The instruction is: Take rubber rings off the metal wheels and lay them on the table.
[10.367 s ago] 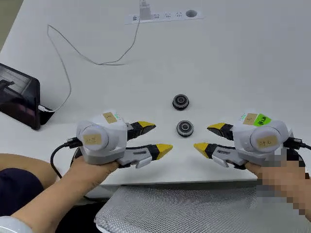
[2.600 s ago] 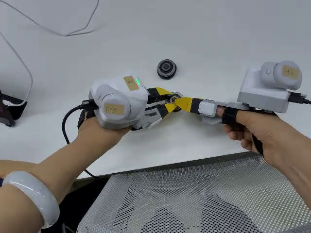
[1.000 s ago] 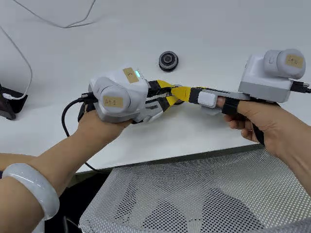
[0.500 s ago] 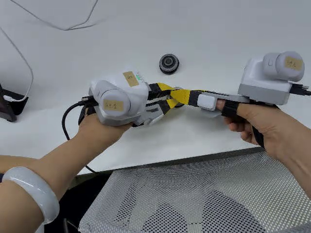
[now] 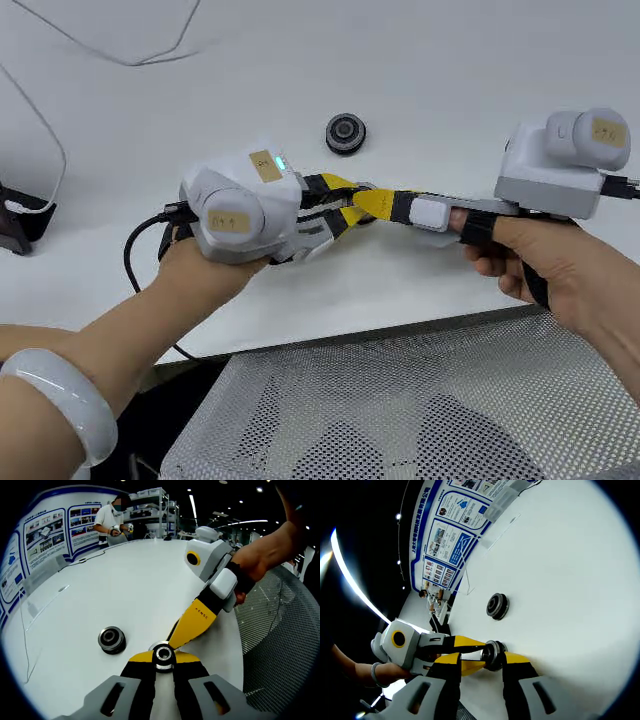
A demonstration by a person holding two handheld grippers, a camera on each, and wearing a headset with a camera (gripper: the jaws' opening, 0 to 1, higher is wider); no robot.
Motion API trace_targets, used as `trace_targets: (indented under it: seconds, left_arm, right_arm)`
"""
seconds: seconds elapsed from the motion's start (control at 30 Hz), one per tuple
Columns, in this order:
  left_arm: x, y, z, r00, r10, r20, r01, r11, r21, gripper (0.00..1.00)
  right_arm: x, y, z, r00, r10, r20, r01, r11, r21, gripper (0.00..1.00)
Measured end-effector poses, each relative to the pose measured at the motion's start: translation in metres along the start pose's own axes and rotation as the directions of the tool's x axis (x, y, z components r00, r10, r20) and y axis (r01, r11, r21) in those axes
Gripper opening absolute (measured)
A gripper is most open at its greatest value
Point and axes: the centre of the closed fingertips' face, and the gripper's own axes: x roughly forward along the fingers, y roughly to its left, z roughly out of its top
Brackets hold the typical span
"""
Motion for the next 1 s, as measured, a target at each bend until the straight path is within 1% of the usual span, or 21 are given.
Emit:
trace_targets:
  seconds: [0.03,0.13,0.23,0.3,0.37,0.4,0.53,0.6,0.7,0.77,0.9,1.0]
  left_arm:
    - [0.000,0.000,0.000,1.0000,0.000,0.000,0.000,1.000,-0.001,0.12]
    - [0.000,0.000,0.000,1.0000,0.000,0.000,0.000,1.000,-0.001,0.12]
    - [0.000,0.000,0.000,1.0000,0.000,0.000,0.000,1.000,0.000,0.12]
    - [0.000,0.000,0.000,1.0000,0.000,0.000,0.000,1.000,-0.001,0.12]
    - [0.000,0.000,0.000,1.0000,0.001,0.001,-0.001,1.000,-0.001,0.12]
    - [0.000,0.000,0.000,1.0000,0.001,0.002,-0.001,1.000,-0.002,0.12]
    - [0.000,0.000,0.000,1.0000,0.000,0.002,0.000,1.000,-0.001,0.12]
    - [0.000,0.000,0.000,1.0000,0.000,0.005,0.000,1.000,-0.003,0.12]
    - [0.000,0.000,0.000,1.0000,0.000,0.005,0.000,1.000,-0.003,0.12]
    - [0.000,0.000,0.000,1.0000,0.000,0.006,0.000,1.000,-0.004,0.12]
    - [0.000,0.001,0.000,1.0000,0.001,0.007,-0.001,1.000,-0.006,0.12]
    - [0.000,0.001,0.000,1.0000,0.001,0.008,-0.001,1.000,-0.007,0.12]
  right_arm:
    - [0.000,-0.001,0.001,1.0000,-0.003,0.009,0.003,1.000,-0.012,0.32]
    - [-0.001,0.000,0.002,0.9999,0.007,0.010,-0.007,1.000,0.014,0.30]
    - [-0.004,-0.001,0.001,1.0000,-0.008,0.005,0.008,1.000,-0.008,0.28]
    - [-0.004,-0.002,0.000,0.9997,-0.023,0.000,0.023,0.999,-0.040,0.25]
    - [-0.003,-0.003,0.000,0.9995,-0.032,-0.005,0.032,0.998,-0.047,0.23]
    - [-0.003,-0.005,0.000,0.9989,-0.045,-0.009,0.044,0.997,-0.067,0.21]
    - [-0.006,-0.007,0.001,0.9982,-0.060,-0.003,0.060,0.995,-0.077,0.17]
    - [-0.006,-0.010,0.001,0.9976,-0.069,-0.003,0.068,0.994,-0.082,0.14]
    - [-0.007,-0.014,0.002,0.9963,-0.086,-0.001,0.086,0.990,-0.112,0.08]
    - [-0.007,-0.015,0.002,0.9956,-0.094,0.001,0.093,0.987,-0.134,0.05]
    - [-0.006,-0.014,0.003,0.9959,-0.091,0.002,0.090,0.984,-0.156,0.05]
    - [-0.006,-0.015,0.003,0.9958,-0.092,0.005,0.091,0.984,-0.151,0.05]
